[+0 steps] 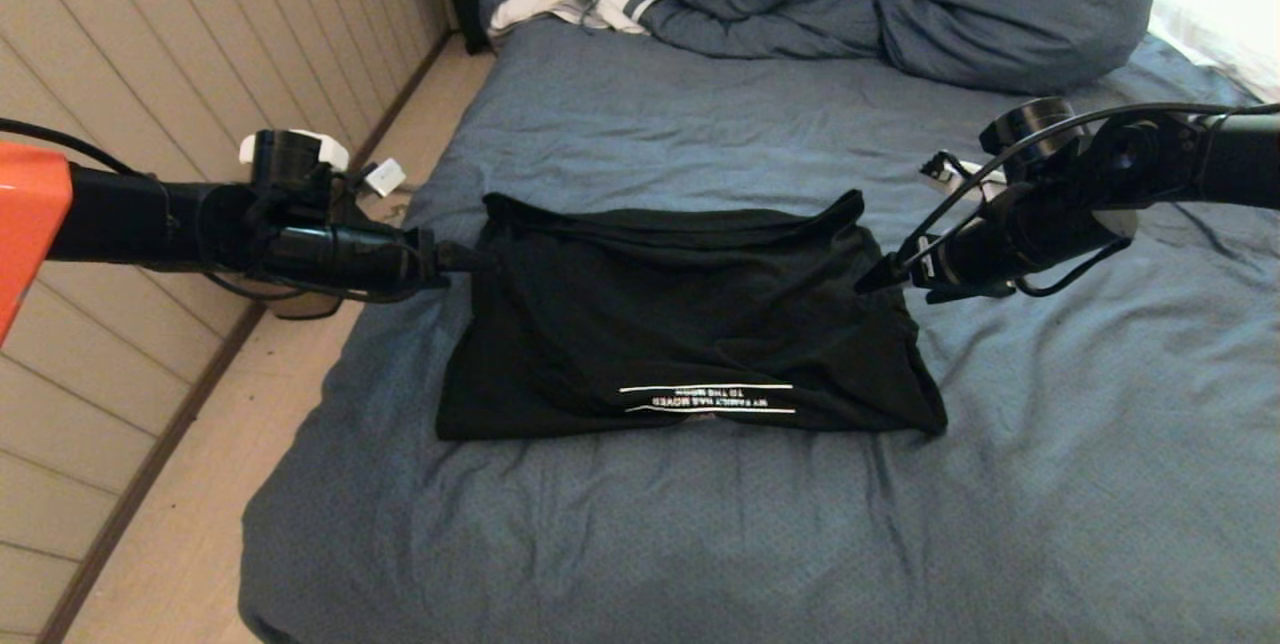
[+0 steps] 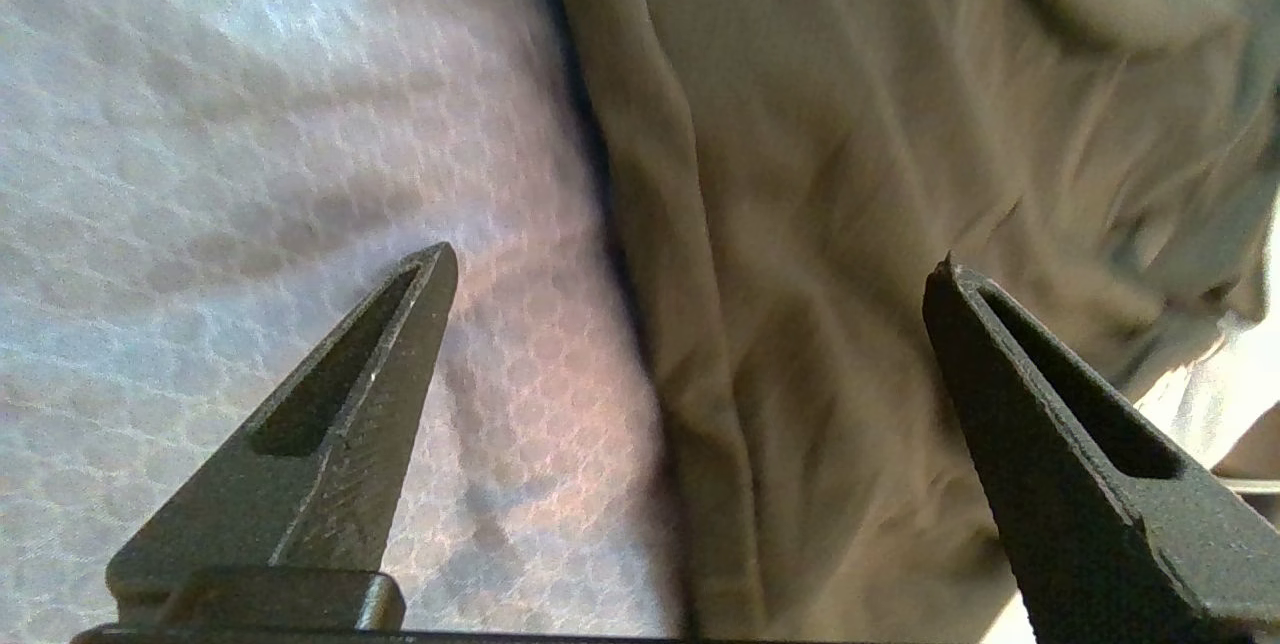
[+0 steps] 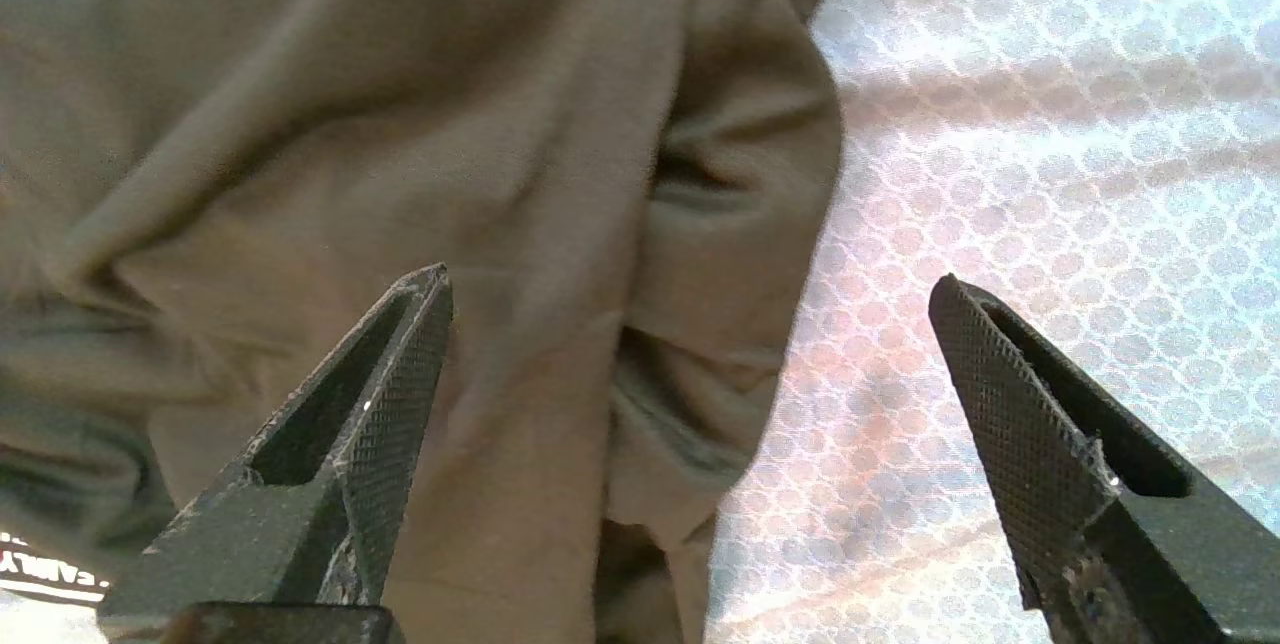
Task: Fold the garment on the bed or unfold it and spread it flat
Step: Fold the black T-shirt
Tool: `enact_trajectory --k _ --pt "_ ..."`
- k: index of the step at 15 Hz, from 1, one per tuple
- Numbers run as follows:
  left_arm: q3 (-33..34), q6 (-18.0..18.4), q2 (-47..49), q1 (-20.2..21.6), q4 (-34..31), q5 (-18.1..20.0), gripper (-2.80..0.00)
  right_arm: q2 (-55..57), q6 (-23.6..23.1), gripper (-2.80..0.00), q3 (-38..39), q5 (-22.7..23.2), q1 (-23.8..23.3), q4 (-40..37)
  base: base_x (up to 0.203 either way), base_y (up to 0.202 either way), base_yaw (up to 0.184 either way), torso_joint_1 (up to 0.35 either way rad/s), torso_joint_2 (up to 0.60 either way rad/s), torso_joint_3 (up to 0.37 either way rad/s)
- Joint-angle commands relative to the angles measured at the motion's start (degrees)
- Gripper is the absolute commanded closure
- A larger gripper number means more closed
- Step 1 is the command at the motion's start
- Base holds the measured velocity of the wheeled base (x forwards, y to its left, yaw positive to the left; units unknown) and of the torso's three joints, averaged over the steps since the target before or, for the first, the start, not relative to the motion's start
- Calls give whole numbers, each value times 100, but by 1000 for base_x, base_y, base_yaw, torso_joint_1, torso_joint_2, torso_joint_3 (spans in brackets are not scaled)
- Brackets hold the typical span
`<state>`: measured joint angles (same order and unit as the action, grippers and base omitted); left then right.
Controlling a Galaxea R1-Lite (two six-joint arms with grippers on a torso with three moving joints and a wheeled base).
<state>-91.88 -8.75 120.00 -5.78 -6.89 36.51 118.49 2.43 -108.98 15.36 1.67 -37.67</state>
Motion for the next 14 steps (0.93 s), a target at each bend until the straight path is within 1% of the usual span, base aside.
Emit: enact_trajectory --k 1,5,8,12,14 --pt "104 179 24 -2 -4 38 -280 -19 4 -280 -9 11 -9 -21 0 0 0 0 0 0" --pt "127 217 -3 -27 -48 171 -280 -8 -11 -280 15 11 -9 -36 0 0 0 0 0 0" --pt "224 260 24 -38 -6 172 -280 27 -14 -280 88 29 2 -48 0 0 0 0 0 0" --pt "240 315 58 -164 -5 188 -280 42 -14 -280 79 29 9 -48 0 0 0 0 0 0" --pt "311 313 49 -257 12 269 -280 51 -14 -280 61 29 18 -48 0 0 0 0 0 0"
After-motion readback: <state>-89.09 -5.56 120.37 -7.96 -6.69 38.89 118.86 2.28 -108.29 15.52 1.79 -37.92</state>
